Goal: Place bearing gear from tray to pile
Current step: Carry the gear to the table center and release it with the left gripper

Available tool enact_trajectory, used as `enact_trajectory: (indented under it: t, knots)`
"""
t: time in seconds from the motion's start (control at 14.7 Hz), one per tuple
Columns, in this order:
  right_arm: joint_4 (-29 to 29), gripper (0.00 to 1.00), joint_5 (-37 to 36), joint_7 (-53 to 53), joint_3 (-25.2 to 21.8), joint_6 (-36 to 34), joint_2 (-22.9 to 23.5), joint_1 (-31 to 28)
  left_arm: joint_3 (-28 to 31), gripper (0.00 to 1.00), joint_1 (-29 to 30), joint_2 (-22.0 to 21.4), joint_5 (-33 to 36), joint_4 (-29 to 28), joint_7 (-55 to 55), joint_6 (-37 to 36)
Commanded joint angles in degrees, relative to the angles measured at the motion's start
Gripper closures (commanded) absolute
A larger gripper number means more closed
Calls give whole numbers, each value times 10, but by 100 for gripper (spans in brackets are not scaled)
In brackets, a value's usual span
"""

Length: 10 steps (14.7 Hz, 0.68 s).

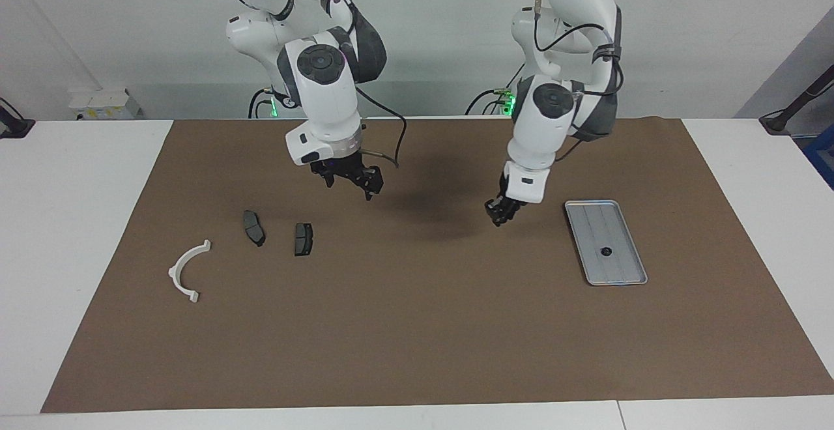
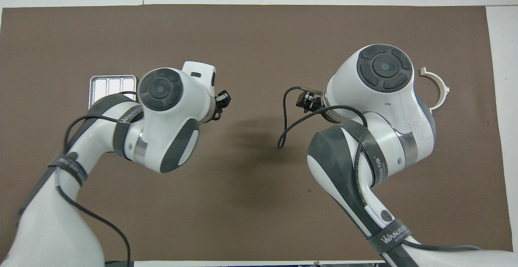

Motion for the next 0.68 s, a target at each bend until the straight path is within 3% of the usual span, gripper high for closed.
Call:
enact_trajectory:
  t: [0.0,0.2,0.34,0.61]
  knots:
    - [-5,0,-3,5,-2,2,-5,3,12,85,-47,93,0,87,-57,0]
    - [0,0,-4,-2,-3,2,-1,-5,13,85,-60,93,8,44,-57,24]
    - [17,0,-3,-92,-7,5,8,-42,13,85,-66,87,13,15,-57,49]
    - [32,0,-2,-131,-8,-4,16,-60,13,84,-72,86,13,9,-57,47]
